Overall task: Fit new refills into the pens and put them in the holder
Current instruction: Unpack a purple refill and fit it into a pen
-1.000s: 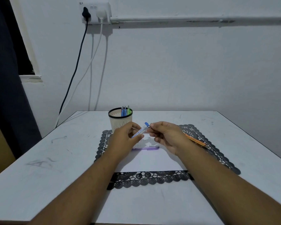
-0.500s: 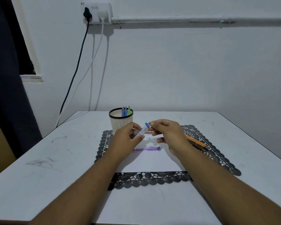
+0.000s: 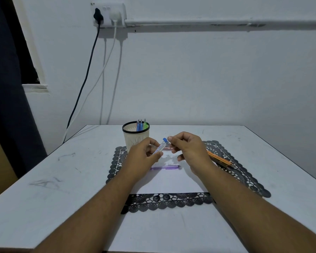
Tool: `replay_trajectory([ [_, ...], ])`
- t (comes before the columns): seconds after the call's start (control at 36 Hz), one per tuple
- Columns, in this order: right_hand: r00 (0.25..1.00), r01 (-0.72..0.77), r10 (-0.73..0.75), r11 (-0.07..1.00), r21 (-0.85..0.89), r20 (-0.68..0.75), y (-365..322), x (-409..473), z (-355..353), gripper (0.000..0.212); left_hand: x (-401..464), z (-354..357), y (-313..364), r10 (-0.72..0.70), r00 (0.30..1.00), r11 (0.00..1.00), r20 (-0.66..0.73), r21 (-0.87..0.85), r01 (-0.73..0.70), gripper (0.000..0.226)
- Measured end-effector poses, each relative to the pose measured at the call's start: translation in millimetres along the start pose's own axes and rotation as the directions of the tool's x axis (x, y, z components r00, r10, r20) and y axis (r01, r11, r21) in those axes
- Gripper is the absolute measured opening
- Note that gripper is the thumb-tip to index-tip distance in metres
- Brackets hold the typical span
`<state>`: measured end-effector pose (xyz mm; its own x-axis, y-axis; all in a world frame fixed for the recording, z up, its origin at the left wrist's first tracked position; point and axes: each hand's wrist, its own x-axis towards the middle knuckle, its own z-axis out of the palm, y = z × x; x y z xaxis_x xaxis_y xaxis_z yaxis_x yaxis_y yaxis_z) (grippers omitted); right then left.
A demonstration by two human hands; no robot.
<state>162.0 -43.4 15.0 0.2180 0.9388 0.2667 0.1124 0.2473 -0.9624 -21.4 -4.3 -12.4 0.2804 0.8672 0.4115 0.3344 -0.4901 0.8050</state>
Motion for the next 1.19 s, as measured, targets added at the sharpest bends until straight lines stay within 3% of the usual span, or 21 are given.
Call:
replay_trajectory([
  [0.25, 0.999, 0.033, -0.033, 0.999, -0.018, 0.013, 1.3, -0.1, 1.0, 0.017, -1.4, -0.6, 1.9, 0.007, 1.000, 1.000, 0.003, 0.001, -0.007, 0.017],
  [0.56, 0.994, 0.063, -0.067, 0.997, -0.048, -0.081, 3.5, 2.8, -1.3, 0.015, -1.7, 0.8, 0.4, -0.020, 0.999, 0.999, 0.040, -0.049, 0.021, 0.018],
  [1.19, 0.998, 0.062, -0.056, 0.983, 0.174, -0.039, 5.7, 3.1, 3.6, 0.010, -2.8, 2.3, 2.9, -0.018, 0.999, 0.999, 0.042, -0.032, 0.019, 0.021],
])
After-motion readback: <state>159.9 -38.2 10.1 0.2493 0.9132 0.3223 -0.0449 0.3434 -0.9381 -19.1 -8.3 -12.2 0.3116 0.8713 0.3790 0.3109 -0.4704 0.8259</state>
